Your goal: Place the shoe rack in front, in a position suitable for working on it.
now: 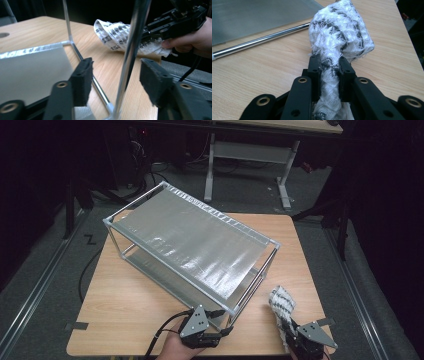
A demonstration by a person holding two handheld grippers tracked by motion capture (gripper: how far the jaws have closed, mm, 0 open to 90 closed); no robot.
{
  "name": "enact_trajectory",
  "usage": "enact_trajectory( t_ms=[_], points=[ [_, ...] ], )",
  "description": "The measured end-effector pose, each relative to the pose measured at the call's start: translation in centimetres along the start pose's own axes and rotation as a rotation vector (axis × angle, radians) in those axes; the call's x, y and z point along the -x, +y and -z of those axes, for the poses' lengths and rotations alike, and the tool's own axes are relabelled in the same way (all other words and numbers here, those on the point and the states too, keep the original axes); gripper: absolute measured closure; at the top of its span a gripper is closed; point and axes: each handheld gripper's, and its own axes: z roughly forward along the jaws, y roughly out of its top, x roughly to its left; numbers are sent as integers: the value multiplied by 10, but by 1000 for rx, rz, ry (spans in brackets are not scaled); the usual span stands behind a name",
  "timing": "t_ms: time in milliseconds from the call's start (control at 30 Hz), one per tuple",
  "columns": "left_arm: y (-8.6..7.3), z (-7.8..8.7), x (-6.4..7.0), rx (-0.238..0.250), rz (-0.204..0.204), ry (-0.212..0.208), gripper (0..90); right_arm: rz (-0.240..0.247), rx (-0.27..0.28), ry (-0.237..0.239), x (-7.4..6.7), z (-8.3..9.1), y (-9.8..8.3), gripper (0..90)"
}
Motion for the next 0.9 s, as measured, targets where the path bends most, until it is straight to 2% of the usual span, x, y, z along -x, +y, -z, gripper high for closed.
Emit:
enact_trajectory(
  t_ms=[100,267,500,600,767,900],
  points=[
    [3,-4,0,13,13,-27,601,-6,-7,-3,1,2,-2,766],
    [4,-3,8,23,-46,-6,795,1,-1,5,0,1,-1,768],
    [-1,16,13,14,-51,24,804,46,10,63,-12,-15,11,768],
    [-4,28,15,7,-41,43,806,82,32,78,-22,-24,22,768],
    [-10,47,18,-2,-27,72,806,145,58,131,-40,-45,42,768],
    [-13,57,19,-2,-16,90,807,173,71,165,-56,-67,61,768]
  ],
)
